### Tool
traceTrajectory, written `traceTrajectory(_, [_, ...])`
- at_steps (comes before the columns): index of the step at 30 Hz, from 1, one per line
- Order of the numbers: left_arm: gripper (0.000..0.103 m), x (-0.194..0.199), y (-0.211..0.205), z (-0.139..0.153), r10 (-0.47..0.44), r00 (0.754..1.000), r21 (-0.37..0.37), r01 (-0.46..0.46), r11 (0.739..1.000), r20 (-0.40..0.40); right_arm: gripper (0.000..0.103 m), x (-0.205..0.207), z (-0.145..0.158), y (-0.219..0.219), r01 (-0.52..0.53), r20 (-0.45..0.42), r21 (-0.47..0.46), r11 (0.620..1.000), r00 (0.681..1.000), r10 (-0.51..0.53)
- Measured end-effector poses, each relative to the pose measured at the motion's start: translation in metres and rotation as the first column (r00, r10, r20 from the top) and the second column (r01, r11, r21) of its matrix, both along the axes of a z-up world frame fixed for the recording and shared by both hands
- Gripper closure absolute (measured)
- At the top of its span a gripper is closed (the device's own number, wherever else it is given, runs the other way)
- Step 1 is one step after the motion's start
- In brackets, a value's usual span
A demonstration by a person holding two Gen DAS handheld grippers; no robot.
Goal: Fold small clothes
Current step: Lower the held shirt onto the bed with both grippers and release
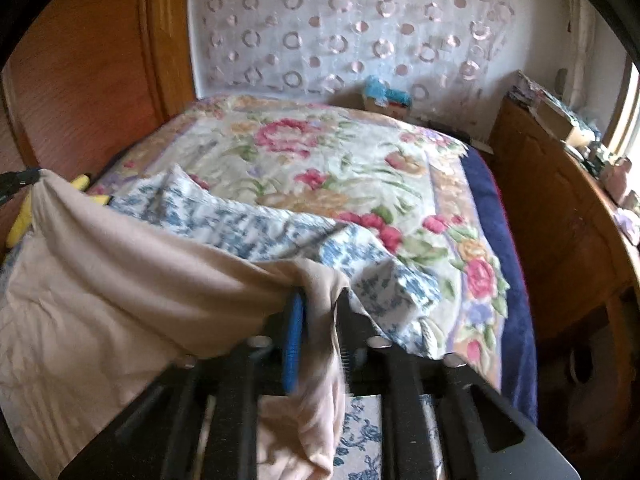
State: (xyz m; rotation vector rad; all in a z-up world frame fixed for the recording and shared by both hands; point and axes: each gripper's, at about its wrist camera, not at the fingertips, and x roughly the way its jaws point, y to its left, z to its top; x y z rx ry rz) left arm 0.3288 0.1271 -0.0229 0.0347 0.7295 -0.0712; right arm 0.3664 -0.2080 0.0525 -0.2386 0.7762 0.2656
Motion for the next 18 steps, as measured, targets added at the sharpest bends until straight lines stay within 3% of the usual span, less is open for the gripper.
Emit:
traceTrajectory(2, [0.061, -0.012, 0.004, -0.002, -0.004, 1.000, -0.011, 0.004, 1.000, -0.011, 0.064, -0.009, -0.001, -0.005, 0.006, 0.000, 0.040, 0.999, 1.000, -0.006])
traceTrajectory(4, [0.051, -0.022, 0.006, -0.006, -0.012, 1.000, -0.031, 0.011, 0.999, -0.020, 0.061, -0.023, -0.001, -0.010, 0.015, 0.003, 0.061, 0.998, 1.000, -0.015])
traceTrajectory(6, [0.032, -0.035, 0.008, -0.009, -0.016, 1.000, -0.047, 0.015, 0.999, -0.017, 0.061, -0.038, -0.004, -0.015, 0.018, 0.001, 0.078, 0.997, 1.000, -0.018])
traceTrajectory(7, [0.030, -0.043, 0.008, -0.011, -0.014, 1.000, -0.053, 0.013, 0.999, -0.018, 0.061, -0.048, -0.006, -0.018, 0.019, -0.005, 0.090, 0.996, 1.000, -0.018])
traceTrajectory(12, [0.029, -0.073, 0.007, -0.022, 0.039, 0.999, -0.060, -0.040, 0.997, -0.016, 0.061, -0.090, -0.018, -0.031, 0.019, -0.027, 0.129, 0.991, 0.999, -0.016])
traceTrajectory(18, [0.029, -0.092, 0.006, -0.035, 0.046, 0.996, -0.075, -0.051, 0.996, -0.073, 0.061, -0.125, -0.026, -0.039, 0.028, -0.075, 0.160, 0.987, 0.997, -0.016])
